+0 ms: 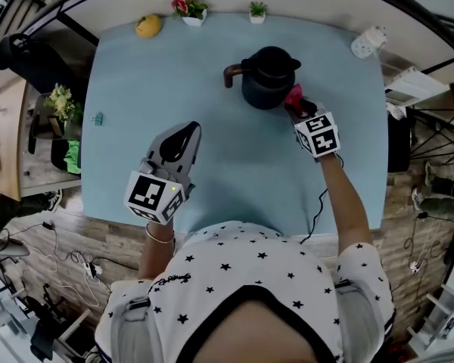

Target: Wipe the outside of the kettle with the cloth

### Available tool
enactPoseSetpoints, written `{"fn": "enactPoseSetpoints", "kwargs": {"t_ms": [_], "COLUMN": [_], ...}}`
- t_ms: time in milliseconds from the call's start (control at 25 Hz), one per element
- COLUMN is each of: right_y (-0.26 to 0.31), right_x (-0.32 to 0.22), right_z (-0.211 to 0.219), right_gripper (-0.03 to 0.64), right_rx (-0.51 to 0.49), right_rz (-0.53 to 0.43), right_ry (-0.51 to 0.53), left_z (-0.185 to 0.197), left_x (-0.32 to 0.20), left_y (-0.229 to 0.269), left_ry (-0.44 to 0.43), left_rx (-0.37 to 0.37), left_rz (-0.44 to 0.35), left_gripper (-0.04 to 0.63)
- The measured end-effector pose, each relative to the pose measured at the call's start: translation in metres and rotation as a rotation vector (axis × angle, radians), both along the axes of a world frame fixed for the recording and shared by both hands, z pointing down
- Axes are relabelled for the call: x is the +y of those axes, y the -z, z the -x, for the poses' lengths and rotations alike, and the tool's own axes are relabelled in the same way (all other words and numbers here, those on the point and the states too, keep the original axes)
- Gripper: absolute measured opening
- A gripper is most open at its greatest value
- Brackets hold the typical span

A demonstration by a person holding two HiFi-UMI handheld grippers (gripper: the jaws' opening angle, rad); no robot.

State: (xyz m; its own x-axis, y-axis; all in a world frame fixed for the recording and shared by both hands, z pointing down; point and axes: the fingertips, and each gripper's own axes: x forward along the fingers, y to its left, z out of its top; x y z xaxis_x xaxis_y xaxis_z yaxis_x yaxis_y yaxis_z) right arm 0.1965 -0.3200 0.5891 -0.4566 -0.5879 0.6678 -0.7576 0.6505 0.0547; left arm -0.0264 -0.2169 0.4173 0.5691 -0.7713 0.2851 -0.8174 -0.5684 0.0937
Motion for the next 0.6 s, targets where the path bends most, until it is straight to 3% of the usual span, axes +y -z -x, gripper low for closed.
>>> {"fn": "enactPoseSetpoints", "kwargs": {"t_ms": [280,600], "right_y": [-0.031,-0.041], "right_x": [0.003,0.003], "right_z": [0.004,0.005], "right_gripper": [0.127,0.129], "right_rx": [0.048,0.058], "right_rz": [0.08,0.1], "right_ry": [0.024,0.023], "left_z": [0.004,0.002], "left_x": [-0.005,-0.006], "left_y": [-0.004,-0.008], "left_ry": [0.008,-0.002], "left_rx": [-0.004,-0.001], "left_rz": [0.016,0.02], "left_gripper": [0.032,0.032]}}
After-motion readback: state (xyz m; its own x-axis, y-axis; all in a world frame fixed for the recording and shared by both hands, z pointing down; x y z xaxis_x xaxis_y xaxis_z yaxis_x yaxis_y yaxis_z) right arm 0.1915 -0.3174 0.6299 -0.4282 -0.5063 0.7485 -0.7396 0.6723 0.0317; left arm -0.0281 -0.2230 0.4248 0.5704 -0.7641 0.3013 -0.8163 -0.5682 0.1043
